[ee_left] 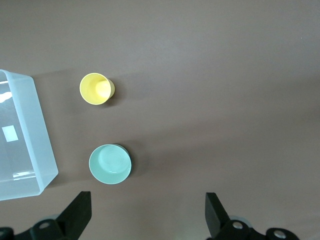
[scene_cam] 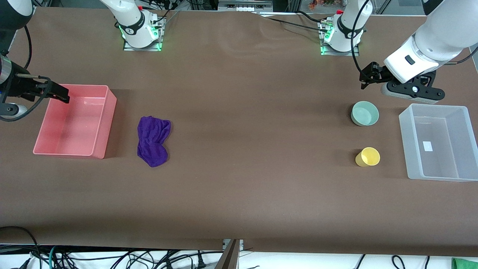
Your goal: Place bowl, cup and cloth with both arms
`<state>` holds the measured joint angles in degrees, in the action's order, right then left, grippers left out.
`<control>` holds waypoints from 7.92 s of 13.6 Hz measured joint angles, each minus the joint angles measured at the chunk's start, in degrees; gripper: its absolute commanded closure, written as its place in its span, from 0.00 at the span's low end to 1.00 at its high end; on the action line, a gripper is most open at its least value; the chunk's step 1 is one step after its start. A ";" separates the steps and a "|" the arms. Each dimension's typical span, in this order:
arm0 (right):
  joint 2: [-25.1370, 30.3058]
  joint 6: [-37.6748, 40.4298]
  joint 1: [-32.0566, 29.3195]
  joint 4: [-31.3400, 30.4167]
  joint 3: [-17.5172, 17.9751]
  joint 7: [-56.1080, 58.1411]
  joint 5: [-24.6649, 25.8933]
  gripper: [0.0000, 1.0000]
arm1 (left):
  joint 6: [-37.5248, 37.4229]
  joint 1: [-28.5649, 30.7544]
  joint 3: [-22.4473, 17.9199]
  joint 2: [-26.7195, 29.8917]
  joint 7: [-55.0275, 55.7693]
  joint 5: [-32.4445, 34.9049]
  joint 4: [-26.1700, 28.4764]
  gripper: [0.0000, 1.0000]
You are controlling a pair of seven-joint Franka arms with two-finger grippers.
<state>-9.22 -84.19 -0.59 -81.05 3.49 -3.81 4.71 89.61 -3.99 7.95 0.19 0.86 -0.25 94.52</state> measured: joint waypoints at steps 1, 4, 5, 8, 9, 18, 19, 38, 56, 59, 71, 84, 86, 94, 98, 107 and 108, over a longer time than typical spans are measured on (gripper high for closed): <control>-0.09 0.00 0.00 0.00 0.00 -0.05 0.00 0.00 | -0.02 0.00 0.01 0.00 0.00 0.00 0.00 0.00; -0.12 -0.03 0.00 0.00 0.00 -0.12 0.00 0.00 | -0.83 0.00 0.02 0.02 -0.02 0.00 0.00 0.00; -0.12 -0.04 0.00 0.00 0.00 -0.12 0.00 0.00 | -1.36 0.00 -0.04 0.03 -0.02 0.00 -0.01 0.00; -0.12 -0.04 -0.01 0.00 -0.03 -0.12 0.00 0.00 | -1.67 0.00 -0.06 0.09 -0.02 0.00 -0.21 0.00; -0.12 -0.04 -0.03 0.00 -0.06 -0.12 0.00 0.00 | -1.75 0.00 -0.06 0.14 -0.03 0.00 -0.26 0.00; -0.12 -0.09 -0.04 0.00 -0.06 -0.12 0.00 0.00 | -2.21 0.00 -0.11 0.23 -0.03 0.00 -0.41 0.00; -0.12 -0.18 -0.04 0.00 -0.06 -0.12 0.00 0.00 | -2.21 0.00 -0.22 0.23 -0.03 0.00 -0.41 0.00; -0.76 -2.44 0.11 -1.11 0.31 -0.42 -0.07 0.00 | -2.73 3.48 -0.70 -0.32 -0.14 -0.02 -0.35 0.00; -21.59 -46.17 6.32 -25.08 4.21 -5.76 -0.14 0.00 | 24.86 11.16 -0.76 -8.62 -38.81 9.10 29.26 0.00; -24.99 -49.18 6.77 -25.33 4.21 -5.97 -0.14 0.96 | 37.67 13.86 -0.79 -11.01 -49.34 11.40 35.57 0.00; -12.78 -27.74 1.97 -20.71 3.44 4.44 -0.13 1.00 | 47.71 19.58 -0.33 -18.32 -57.19 11.30 38.53 1.00; -7.64 -35.25 -2.45 -38.11 -19.05 31.12 0.00 1.00 | 20.87 29.49 0.07 -20.53 -73.04 15.67 4.90 1.00; -8.31 -42.74 -2.66 -43.94 -19.55 31.12 0.00 1.00 | 22.26 32.31 0.03 -28.50 -75.39 17.15 -2.03 1.00; -10.23 -52.89 -2.87 -47.78 -19.71 30.91 -0.11 0.00 | 31.07 35.92 0.20 -42.10 -78.77 17.35 -8.61 0.00; -4.50 -39.81 -2.80 -40.93 -17.29 30.89 -1.37 0.00 | 20.62 35.88 5.61 -37.79 -77.02 17.27 -11.56 0.00; -1.41 -0.64 -2.13 -7.81 -1.67 14.78 -5.01 0.00 | 14.92 30.58 15.97 -36.42 -38.50 11.39 -8.43 0.02; -1.40 0.03 -2.13 -5.78 -1.49 13.54 -5.00 0.00 | 16.54 29.47 15.98 -37.61 -35.58 11.19 -7.97 0.04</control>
<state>-10.62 -84.15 -2.72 -86.84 2.00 9.72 -0.28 106.15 25.48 23.93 -37.41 -34.72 10.94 86.55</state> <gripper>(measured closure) 0.000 0.009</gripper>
